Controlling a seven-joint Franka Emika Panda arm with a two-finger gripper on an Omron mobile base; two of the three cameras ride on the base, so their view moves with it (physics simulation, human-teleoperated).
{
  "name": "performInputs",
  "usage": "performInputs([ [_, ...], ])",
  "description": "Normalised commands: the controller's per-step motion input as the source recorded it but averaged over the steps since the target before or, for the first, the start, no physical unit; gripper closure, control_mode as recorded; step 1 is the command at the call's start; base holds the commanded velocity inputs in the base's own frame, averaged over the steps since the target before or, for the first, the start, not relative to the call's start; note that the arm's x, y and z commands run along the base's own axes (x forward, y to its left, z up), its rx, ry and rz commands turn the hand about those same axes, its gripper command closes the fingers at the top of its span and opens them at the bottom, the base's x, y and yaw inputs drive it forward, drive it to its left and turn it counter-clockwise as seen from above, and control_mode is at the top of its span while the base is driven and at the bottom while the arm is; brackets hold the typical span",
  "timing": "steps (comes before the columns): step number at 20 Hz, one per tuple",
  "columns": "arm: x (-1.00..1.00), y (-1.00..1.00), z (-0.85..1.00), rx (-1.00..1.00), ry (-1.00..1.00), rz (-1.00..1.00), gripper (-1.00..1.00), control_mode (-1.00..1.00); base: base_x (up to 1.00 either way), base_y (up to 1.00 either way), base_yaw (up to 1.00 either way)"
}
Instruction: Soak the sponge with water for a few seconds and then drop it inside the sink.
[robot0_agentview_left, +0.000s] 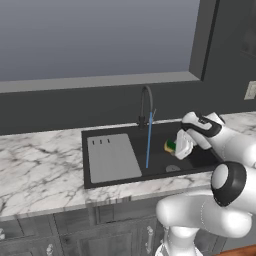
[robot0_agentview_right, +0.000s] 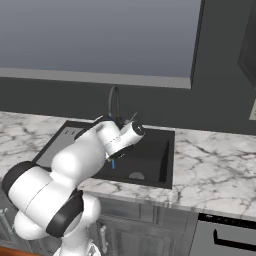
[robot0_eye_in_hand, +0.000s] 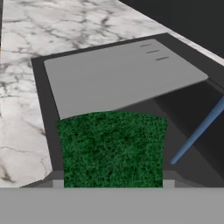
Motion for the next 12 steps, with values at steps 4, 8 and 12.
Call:
performInputs([
  [4, 0.18, 0.0, 0.0, 0.0, 0.0, 0.0, 1.0, -1.0, 0.0, 0.0, 0.0],
  [8, 0.19, 0.0, -0.01, 0.0, 0.0, 0.0, 1.0, -1.0, 0.0, 0.0, 0.0],
  [12, 0.17, 0.0, -0.05, 0.0, 0.0, 0.0, 1.0, -1.0, 0.0, 0.0, 0.0],
])
